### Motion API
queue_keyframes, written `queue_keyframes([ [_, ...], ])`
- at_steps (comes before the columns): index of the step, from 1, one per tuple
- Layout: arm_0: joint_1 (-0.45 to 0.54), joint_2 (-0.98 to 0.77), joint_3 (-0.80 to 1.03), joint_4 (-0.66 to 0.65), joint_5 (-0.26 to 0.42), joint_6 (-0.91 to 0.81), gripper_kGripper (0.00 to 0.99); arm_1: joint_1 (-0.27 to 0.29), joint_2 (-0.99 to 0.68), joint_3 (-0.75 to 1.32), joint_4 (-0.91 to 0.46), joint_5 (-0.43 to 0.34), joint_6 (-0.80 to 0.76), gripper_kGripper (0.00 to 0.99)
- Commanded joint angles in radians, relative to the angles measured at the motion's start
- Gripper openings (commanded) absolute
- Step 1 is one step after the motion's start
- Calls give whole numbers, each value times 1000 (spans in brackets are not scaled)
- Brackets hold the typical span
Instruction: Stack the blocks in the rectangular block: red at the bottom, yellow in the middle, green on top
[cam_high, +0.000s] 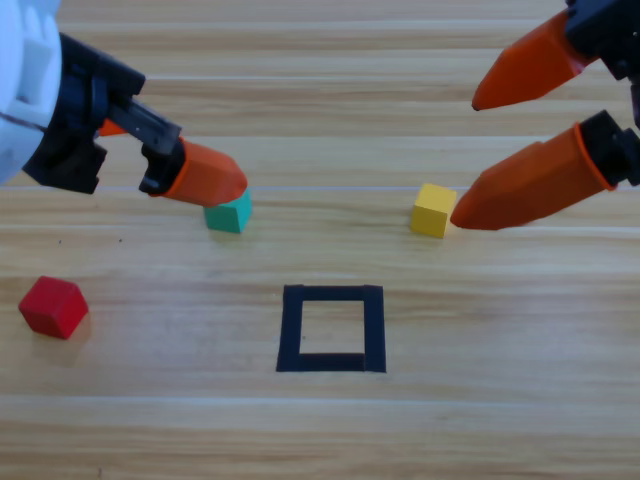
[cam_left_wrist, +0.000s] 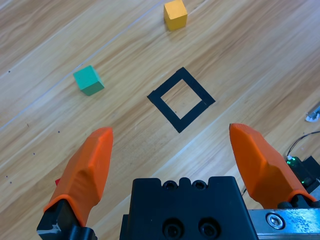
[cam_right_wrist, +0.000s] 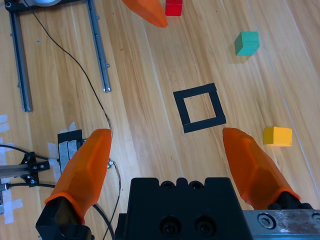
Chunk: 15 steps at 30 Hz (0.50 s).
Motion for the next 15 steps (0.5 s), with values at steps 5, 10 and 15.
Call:
queue_keyframes([
  [5,-23,9,35,-19,1,-10,990,27,85,9,20,8,11,983],
  [10,-23,14,40,-25,1,-15,990,8,83,14,20,-65,34,983],
  [15,-20,11,34,-20,10,-33,990,-79,94,5,20,-102,29,983],
])
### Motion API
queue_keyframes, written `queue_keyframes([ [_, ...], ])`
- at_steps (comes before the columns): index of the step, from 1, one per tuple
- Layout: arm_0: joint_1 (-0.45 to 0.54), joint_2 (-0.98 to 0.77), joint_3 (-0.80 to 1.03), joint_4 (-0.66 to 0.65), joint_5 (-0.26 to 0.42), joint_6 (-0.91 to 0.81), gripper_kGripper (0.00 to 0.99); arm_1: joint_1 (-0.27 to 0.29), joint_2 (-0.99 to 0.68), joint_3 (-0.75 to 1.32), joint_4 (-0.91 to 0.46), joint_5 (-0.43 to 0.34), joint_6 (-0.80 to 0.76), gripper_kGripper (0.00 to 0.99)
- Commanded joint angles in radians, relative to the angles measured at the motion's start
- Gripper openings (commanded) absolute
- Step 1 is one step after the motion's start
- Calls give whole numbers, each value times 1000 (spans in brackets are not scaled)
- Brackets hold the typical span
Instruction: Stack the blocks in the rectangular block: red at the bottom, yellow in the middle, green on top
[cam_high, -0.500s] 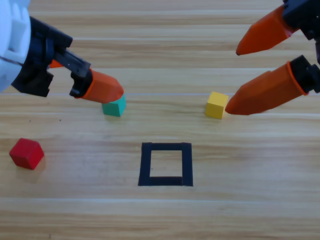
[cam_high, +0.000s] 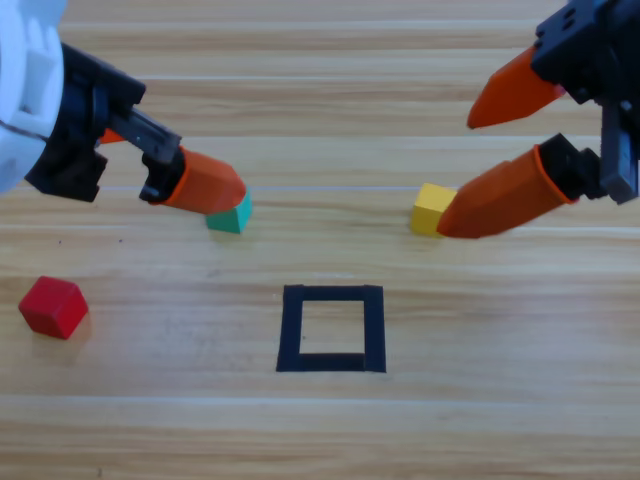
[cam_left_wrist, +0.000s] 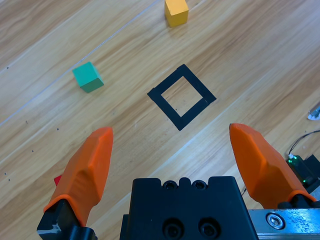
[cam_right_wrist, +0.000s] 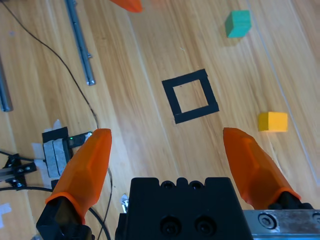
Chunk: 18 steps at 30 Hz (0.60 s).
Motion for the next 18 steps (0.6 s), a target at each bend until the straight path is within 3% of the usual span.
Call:
queue_keyframes([
  [1,-5,9,13,-2,24,-51,990,-110,61,-2,16,-42,-20,983],
  [5,188,35,-16,67,4,-89,990,-245,184,-60,24,-57,-138,983],
  [10,402,144,-82,226,-5,-74,990,-362,521,-339,163,-111,-340,983],
  [16,610,329,-85,242,-105,69,990,-443,934,-991,544,-128,-448,982],
  [18,639,403,-68,236,-114,92,990,-445,1001,-1074,588,-188,-494,980],
])
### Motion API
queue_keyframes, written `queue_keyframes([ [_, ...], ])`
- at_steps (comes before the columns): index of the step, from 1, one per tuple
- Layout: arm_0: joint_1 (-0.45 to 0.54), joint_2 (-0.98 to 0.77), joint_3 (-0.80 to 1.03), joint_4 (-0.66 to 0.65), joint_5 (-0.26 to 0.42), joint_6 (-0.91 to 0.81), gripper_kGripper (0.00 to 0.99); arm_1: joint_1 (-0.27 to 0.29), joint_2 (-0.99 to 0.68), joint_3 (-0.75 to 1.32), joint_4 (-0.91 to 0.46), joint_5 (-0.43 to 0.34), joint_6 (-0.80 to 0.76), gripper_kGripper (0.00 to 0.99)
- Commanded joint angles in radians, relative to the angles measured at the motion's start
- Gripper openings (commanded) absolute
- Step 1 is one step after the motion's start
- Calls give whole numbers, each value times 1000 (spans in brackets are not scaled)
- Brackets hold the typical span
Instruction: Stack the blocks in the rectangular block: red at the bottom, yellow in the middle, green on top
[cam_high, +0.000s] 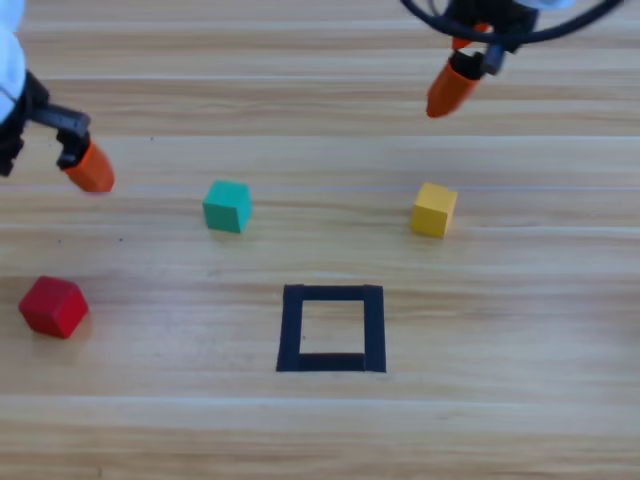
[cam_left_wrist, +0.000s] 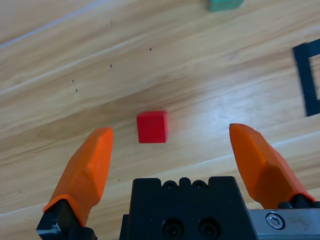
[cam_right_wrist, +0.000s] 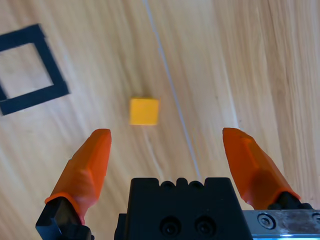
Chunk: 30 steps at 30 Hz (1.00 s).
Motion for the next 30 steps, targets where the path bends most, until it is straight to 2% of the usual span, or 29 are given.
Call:
queue_keyframes([
  [1,182,238,47,-24,-39,72,990,-87,307,-226,172,-93,-89,980],
  [3,210,269,107,-81,-65,99,990,-87,330,-224,176,-112,-117,980],
  [5,216,276,107,-82,-94,116,989,-87,341,-224,182,-116,-129,980],
  [13,250,344,95,-85,-165,112,974,-79,339,-224,223,-65,-158,980],
  [20,248,350,103,-84,-189,87,971,-58,353,-224,238,-40,-161,980],
  [30,247,393,96,-81,-188,-9,971,13,377,-224,254,-30,-152,979],
])
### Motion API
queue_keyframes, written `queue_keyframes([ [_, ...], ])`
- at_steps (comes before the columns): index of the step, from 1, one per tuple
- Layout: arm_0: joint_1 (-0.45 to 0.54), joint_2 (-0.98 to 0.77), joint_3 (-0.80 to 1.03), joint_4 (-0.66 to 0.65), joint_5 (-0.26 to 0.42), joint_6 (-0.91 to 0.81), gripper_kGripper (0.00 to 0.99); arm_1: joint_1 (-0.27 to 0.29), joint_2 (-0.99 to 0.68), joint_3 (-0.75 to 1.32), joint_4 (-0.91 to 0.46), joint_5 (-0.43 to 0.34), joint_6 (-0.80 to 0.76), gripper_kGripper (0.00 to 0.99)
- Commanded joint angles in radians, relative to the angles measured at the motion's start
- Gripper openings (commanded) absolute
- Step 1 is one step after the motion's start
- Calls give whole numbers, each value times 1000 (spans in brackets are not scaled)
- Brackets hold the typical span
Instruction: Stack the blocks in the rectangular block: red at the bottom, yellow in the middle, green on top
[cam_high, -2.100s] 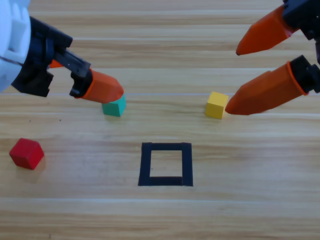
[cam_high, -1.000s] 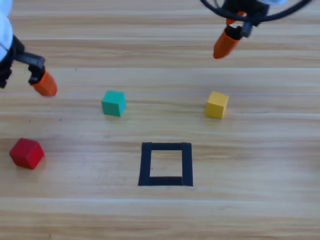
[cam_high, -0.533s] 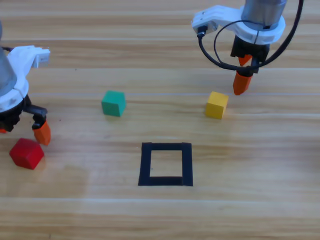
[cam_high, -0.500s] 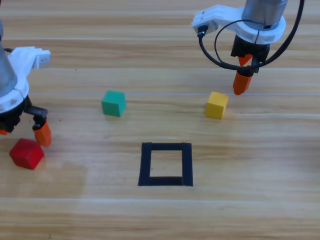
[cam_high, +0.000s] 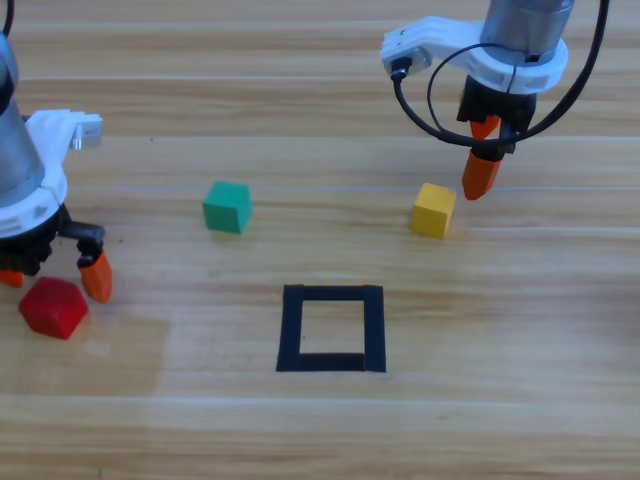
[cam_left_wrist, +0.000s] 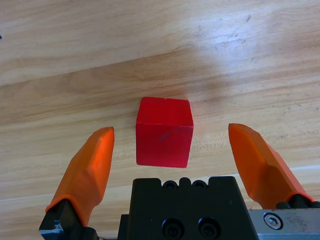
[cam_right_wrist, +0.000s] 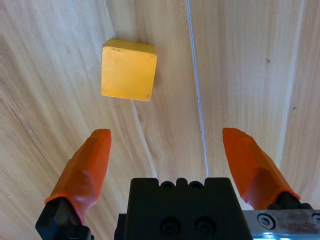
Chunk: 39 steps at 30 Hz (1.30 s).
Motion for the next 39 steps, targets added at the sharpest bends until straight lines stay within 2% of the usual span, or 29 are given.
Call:
queue_keyframes([
  [1,17,69,-1,-3,-5,-55,971,72,85,9,13,20,4,979],
  [9,19,88,2,-3,-11,-73,959,84,108,8,7,12,7,979],
  [11,20,89,2,-3,-14,-73,913,84,116,8,3,9,7,979],
  [16,22,91,2,-3,-19,-71,686,84,142,8,-13,2,11,979],
  [19,22,92,2,-3,-17,-71,443,84,153,6,-24,3,14,979],
  [21,22,94,1,-3,-17,-70,367,84,157,6,-32,5,16,979],
  [24,20,94,1,-3,-17,-70,304,84,159,6,-46,5,19,969],
  [28,17,85,-2,-2,-17,-75,124,84,163,6,-73,-5,25,931],
  [30,14,78,-16,0,-11,-101,115,86,169,6,-79,-14,27,907],
  [34,-103,74,-102,40,0,-205,112,100,183,6,-81,-32,36,890],
  [38,-227,121,-225,129,21,-335,46,120,192,6,-96,-55,45,795],
  [39,-259,141,-265,161,29,-374,38,127,199,6,-99,-68,48,741],
])
